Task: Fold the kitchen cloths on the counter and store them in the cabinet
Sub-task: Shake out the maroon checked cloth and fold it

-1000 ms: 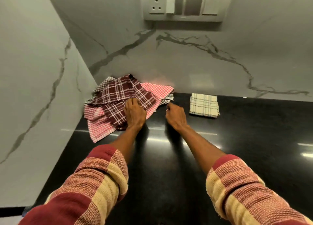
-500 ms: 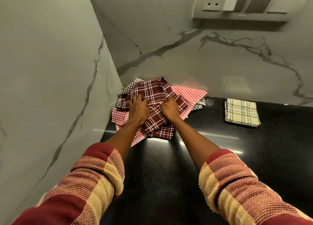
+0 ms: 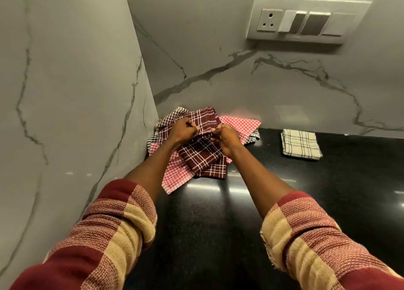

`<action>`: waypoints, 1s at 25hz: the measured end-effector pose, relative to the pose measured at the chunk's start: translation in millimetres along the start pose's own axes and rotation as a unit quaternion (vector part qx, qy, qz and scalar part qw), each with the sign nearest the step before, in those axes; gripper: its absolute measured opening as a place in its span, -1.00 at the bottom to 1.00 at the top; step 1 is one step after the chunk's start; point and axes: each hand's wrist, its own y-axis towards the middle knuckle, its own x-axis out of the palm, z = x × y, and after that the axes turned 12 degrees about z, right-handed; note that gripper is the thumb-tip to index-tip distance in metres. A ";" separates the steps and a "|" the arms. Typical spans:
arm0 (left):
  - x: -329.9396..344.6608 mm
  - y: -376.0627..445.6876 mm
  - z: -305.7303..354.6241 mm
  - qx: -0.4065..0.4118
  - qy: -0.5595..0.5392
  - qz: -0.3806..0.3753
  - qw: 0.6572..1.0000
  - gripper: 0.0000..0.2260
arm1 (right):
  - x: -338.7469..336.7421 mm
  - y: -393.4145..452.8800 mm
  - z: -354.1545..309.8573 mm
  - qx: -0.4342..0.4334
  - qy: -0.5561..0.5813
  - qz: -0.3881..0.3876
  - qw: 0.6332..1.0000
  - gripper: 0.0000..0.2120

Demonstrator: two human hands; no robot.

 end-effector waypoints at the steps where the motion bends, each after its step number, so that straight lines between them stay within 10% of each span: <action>1: -3.9 -7.8 7.7 0.024 -0.019 0.030 0.999 -0.94 | -0.7 -12.8 -8.1 0.006 0.038 -0.022 0.999 -0.78; 4: -14.2 -21.4 49.6 0.124 -0.033 0.106 0.986 -0.73 | -0.6 -48.2 -46.2 -0.002 0.102 -0.047 0.994 -0.78; 7: -21.2 -37.2 103.6 0.209 -0.059 0.013 0.976 -0.63 | -27.8 -78.5 -80.5 -0.012 0.173 -0.095 0.980 -0.78; 9: -26.8 -52.2 128.9 0.170 -0.164 -0.100 0.967 -0.59 | -55.8 -102.1 -97.1 -0.013 0.006 -0.174 0.985 -0.79; 10: -28.3 -60.4 135.2 0.144 -0.203 -0.160 0.955 -0.59 | -67.1 -114.9 -104.5 -0.056 -0.197 -0.183 0.962 -0.79; 13: -26.1 -81.1 137.4 0.065 -0.218 -0.330 0.916 -0.64 | -79.4 -135.5 -120.4 -0.196 -0.640 -0.092 0.737 -0.77; 17: -9.8 -122.9 124.3 0.023 -0.205 -0.407 0.890 -0.79 | -107.6 -166.7 -124.2 -0.159 -0.366 -0.162 0.903 -0.90; 25: 1.1 -202.2 141.3 0.141 0.086 -0.359 0.919 -0.85 | -189.2 -217.8 -91.9 -0.073 -0.150 -0.260 0.951 -0.83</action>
